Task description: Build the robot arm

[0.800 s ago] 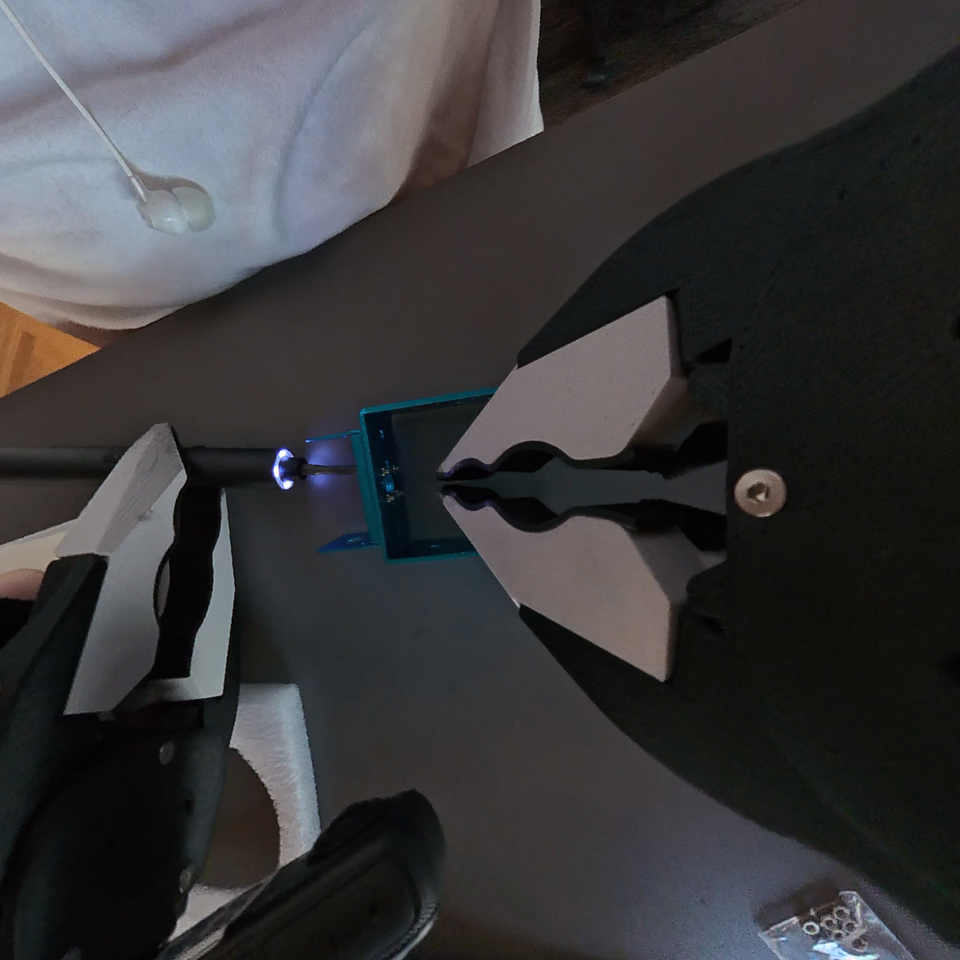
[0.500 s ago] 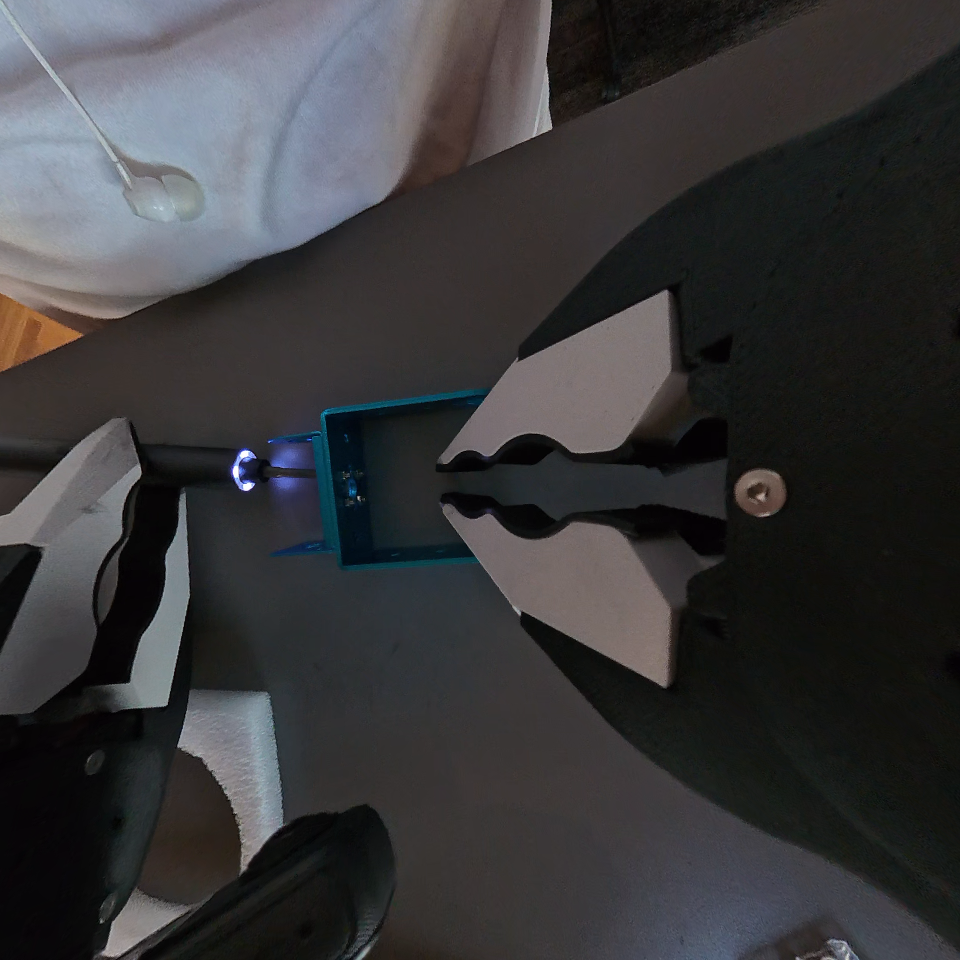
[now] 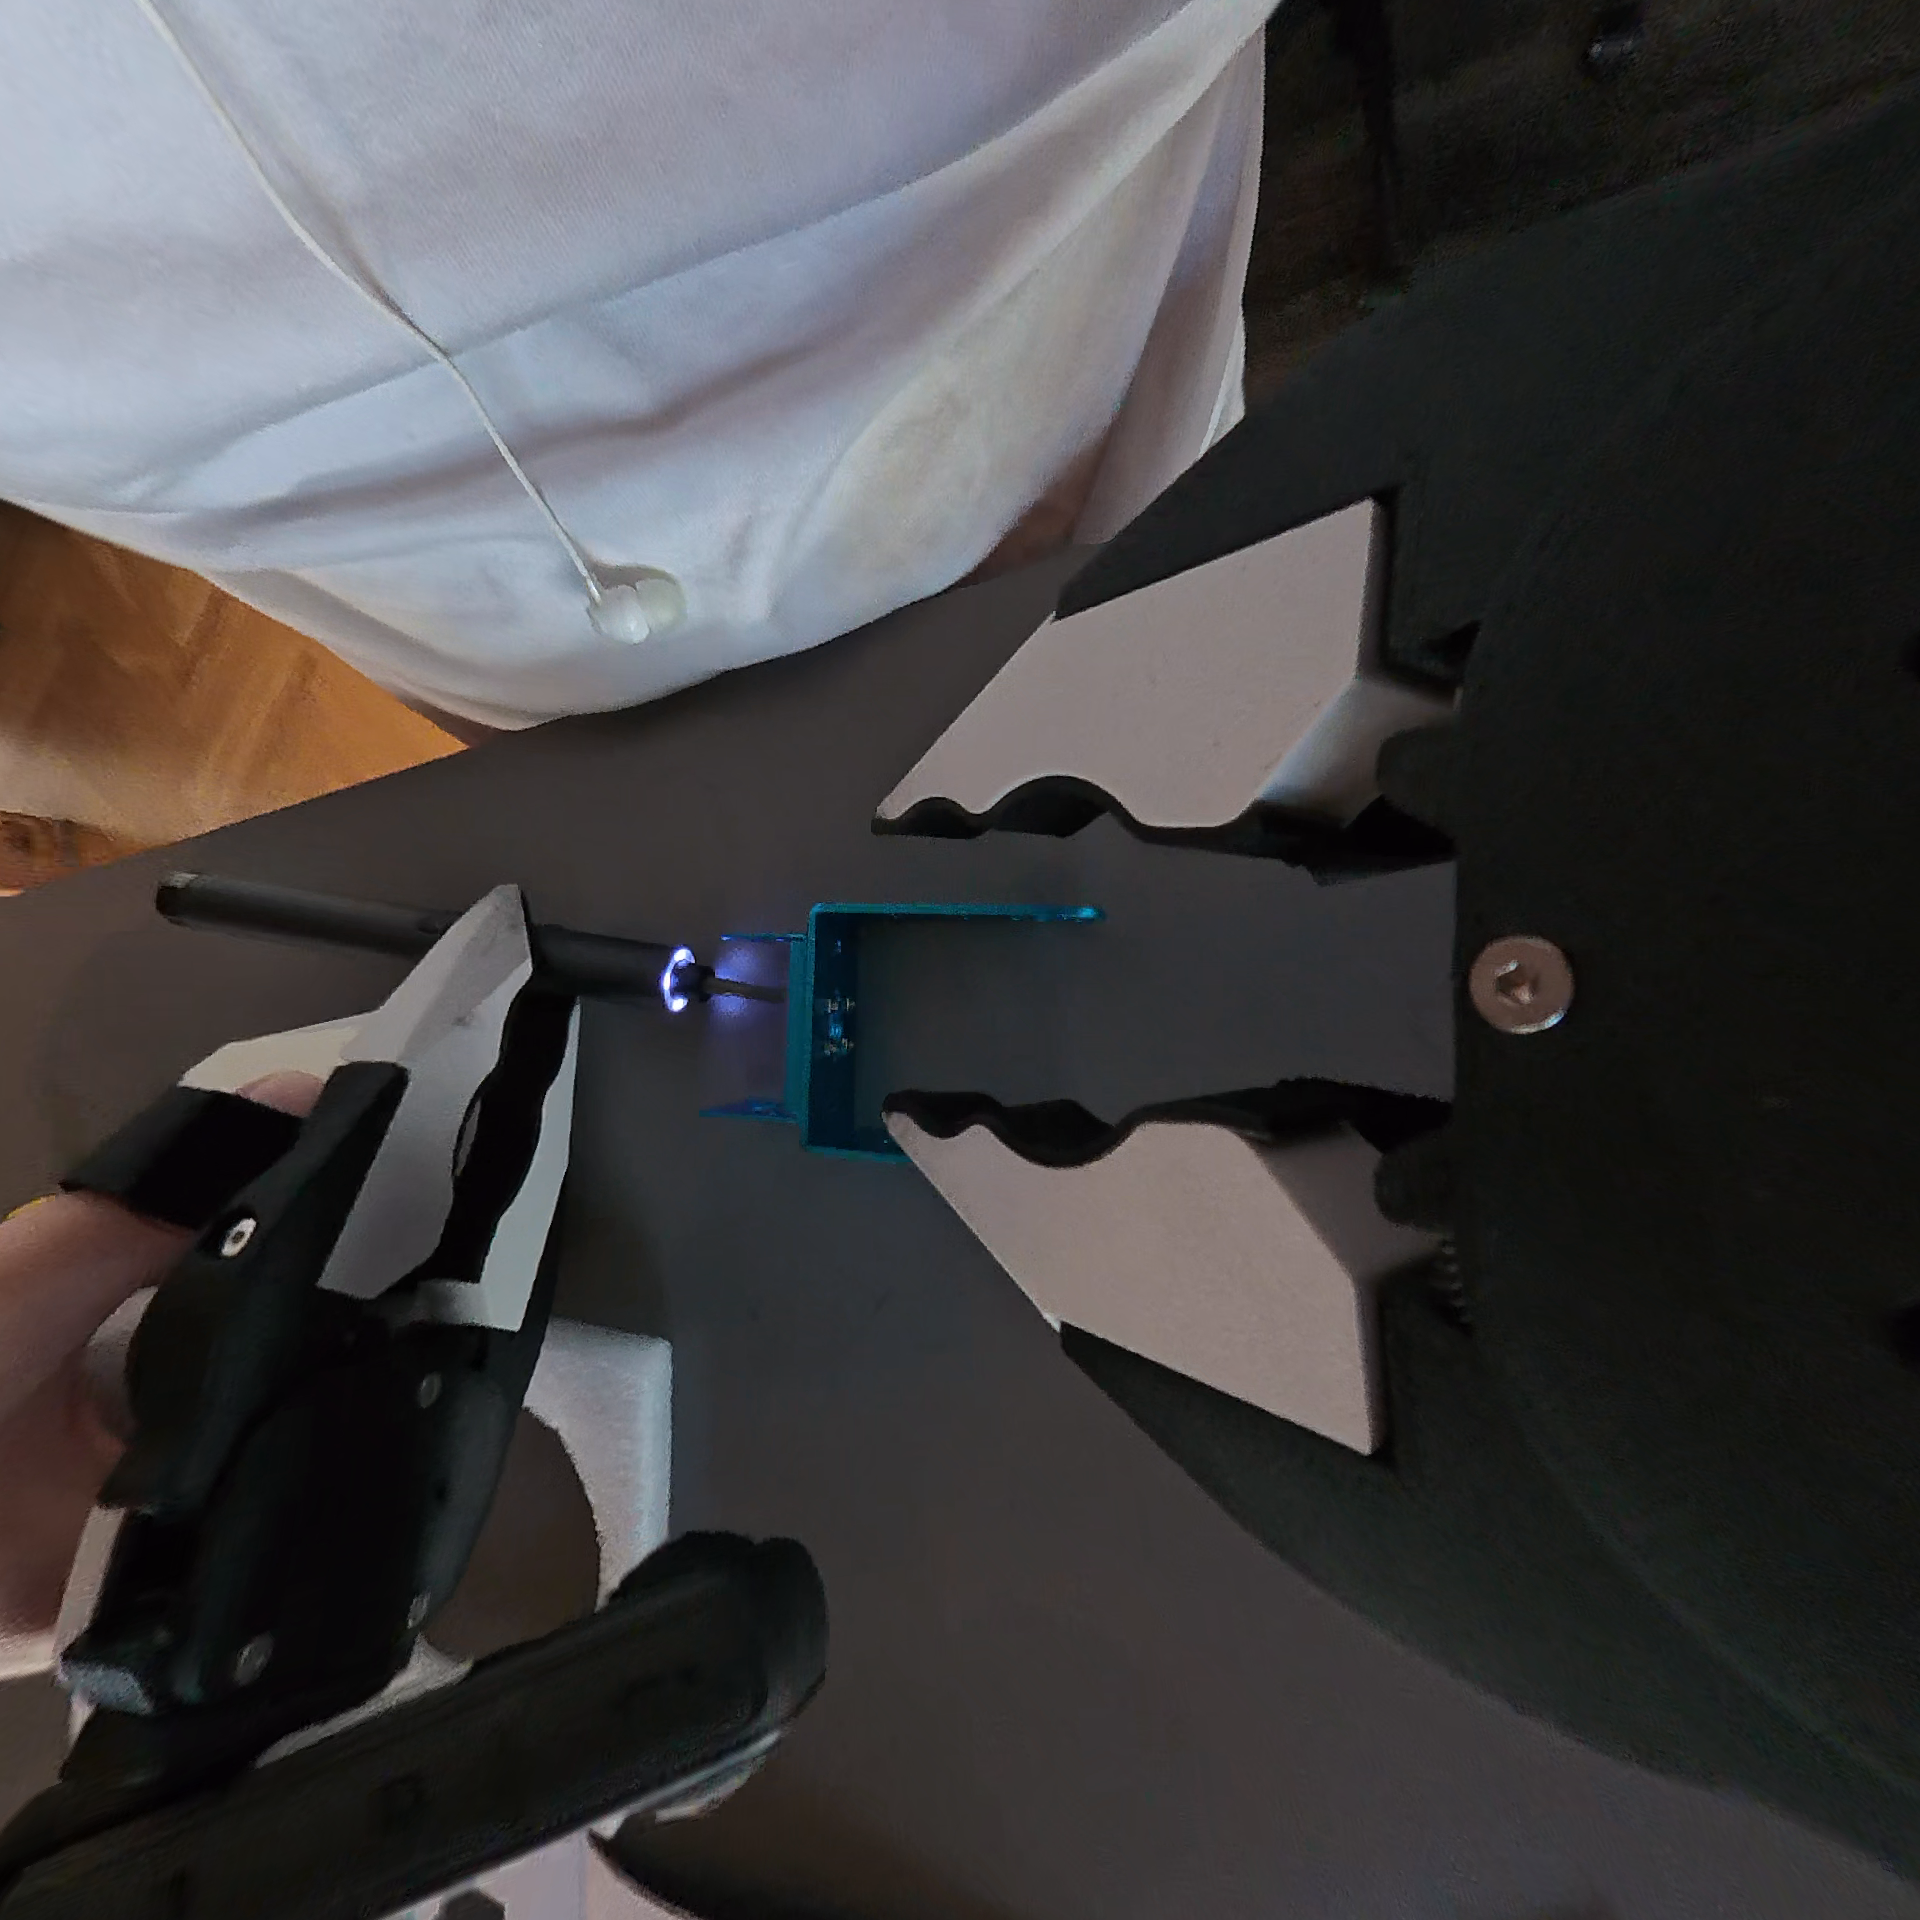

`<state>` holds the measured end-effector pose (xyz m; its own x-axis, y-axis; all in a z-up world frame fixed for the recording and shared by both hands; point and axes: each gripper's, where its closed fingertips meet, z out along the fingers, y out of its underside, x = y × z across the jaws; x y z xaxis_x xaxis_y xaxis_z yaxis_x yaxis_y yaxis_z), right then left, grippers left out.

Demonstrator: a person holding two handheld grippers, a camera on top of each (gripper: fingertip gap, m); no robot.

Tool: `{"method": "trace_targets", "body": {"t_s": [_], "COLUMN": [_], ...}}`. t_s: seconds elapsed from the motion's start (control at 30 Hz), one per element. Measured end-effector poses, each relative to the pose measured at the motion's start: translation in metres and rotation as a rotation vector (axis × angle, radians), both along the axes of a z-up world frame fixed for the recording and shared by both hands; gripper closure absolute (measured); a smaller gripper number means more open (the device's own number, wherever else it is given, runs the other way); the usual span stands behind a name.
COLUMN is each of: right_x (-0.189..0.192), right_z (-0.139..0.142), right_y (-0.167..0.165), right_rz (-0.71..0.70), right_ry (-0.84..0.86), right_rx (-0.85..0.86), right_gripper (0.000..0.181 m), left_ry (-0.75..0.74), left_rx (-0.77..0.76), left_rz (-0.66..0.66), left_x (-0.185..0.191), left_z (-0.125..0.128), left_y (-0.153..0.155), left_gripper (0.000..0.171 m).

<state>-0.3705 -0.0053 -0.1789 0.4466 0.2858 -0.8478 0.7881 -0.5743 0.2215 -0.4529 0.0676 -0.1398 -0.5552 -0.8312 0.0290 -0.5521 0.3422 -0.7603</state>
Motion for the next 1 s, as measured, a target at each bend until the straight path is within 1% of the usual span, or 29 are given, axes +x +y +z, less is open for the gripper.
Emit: {"method": "trace_targets", "body": {"t_s": [0.07,0.17,0.2,0.23,0.27,0.37,0.43,0.67,0.73,0.83,0.9,0.97,1.0], "right_x": [0.0,-0.001,0.0,0.0,0.0,0.001,0.006,0.008,0.01,0.014,0.018,0.023,0.026], "right_z": [0.0,0.0,0.0,0.0,0.0,0.0,0.0,0.0,0.0,-0.001,-0.001,-0.002,-0.002], "right_y": [0.0,0.0,0.0,0.0,0.0,-0.001,-0.003,-0.006,-0.008,-0.01,-0.009,-0.007,-0.005], "right_rz": [0.001,0.002,0.002,0.004,0.006,0.004,0.021,-0.007,-0.012,-0.016,-0.01,0.007,0.014], "right_ry": [0.007,0.012,0.012,0.012,0.01,0.009,-0.003,0.007,0.005,-0.002,-0.019,-0.046,-0.066], "right_rx": [0.003,0.004,0.004,0.003,0.003,-0.001,-0.002,0.022,0.033,0.062,0.09,0.133,0.158], "right_gripper": [0.166,0.165,0.166,0.165,0.165,0.165,0.165,0.165,0.165,0.165,0.165,0.165,0.166], "left_ry": [0.042,0.081,0.097,0.119,0.133,0.147,0.147,0.152,0.168,0.131,0.13,0.16,0.179], "left_rx": [0.033,0.061,0.052,0.042,0.036,0.002,0.006,-0.027,-0.019,-0.028,-0.007,0.049,0.069], "left_rz": [-0.005,-0.017,-0.029,-0.047,-0.053,-0.062,-0.062,-0.01,0.03,0.057,0.058,0.061,0.062], "left_x": [-0.002,-0.005,-0.007,-0.011,-0.013,-0.017,-0.019,-0.024,-0.025,-0.02,-0.016,-0.013,-0.011], "left_z": [-0.01,-0.025,-0.028,-0.032,-0.035,-0.037,-0.037,-0.038,-0.04,-0.031,-0.03,-0.037,-0.041], "left_y": [-0.003,-0.005,-0.006,-0.008,-0.008,-0.009,-0.007,-0.001,0.004,0.0,-0.006,-0.008,-0.009], "left_gripper": [0.124,0.135,0.143,0.16,0.169,0.169,0.169,0.169,0.155,0.15,0.15,0.151,0.155]}}
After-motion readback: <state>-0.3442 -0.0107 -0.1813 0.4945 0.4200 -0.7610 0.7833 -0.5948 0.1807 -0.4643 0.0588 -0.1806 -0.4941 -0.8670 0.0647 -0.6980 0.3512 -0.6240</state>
